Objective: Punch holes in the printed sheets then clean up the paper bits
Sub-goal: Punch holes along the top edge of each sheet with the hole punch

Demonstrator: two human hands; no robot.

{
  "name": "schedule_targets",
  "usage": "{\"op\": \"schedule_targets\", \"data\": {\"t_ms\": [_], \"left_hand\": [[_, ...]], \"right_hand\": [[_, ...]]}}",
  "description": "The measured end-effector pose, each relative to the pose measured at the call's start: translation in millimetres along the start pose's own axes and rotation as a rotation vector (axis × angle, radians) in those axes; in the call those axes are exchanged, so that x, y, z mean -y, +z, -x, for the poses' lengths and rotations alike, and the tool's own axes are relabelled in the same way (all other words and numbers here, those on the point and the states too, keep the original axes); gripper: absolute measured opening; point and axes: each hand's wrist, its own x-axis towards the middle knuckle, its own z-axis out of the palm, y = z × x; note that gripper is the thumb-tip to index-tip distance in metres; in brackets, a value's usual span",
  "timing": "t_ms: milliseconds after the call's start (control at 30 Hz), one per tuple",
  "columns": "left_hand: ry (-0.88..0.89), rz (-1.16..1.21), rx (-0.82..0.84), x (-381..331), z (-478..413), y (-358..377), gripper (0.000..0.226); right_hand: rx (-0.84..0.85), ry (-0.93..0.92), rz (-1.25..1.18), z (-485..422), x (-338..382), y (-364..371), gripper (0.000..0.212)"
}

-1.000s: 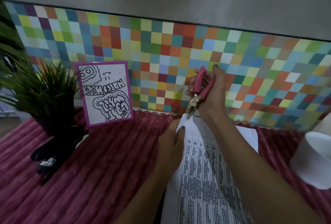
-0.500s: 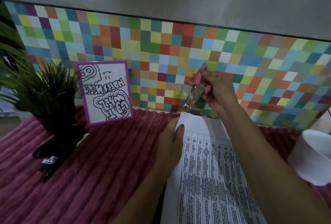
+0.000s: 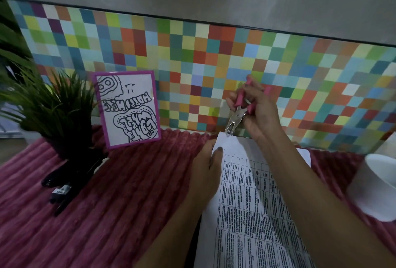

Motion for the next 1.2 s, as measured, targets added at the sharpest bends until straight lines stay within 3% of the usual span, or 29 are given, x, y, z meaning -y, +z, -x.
{"op": "schedule_targets", "data": {"t_ms": [167,500,867,1200], "left_hand": [[-0.018,-0.004,-0.004,-1,-1,0,0.017],[-0.033,-0.026,-0.004,1,-1,1,0.020],[0.024,-0.025,-0.018,-2,0,-2,0.031],[0.033,-0.029,-0.025,1,-1,-1,0.028]], "right_hand": [[0.002,-0.032,-0.001,5,-1,9,0.010],[0.011,0.003,0.007,9,-1,8,0.014],[0.136,-0.037,-0.005,6,2,-1,0.026],[0.195,0.083,-0.120,-5,9,-11,0.084]]}}
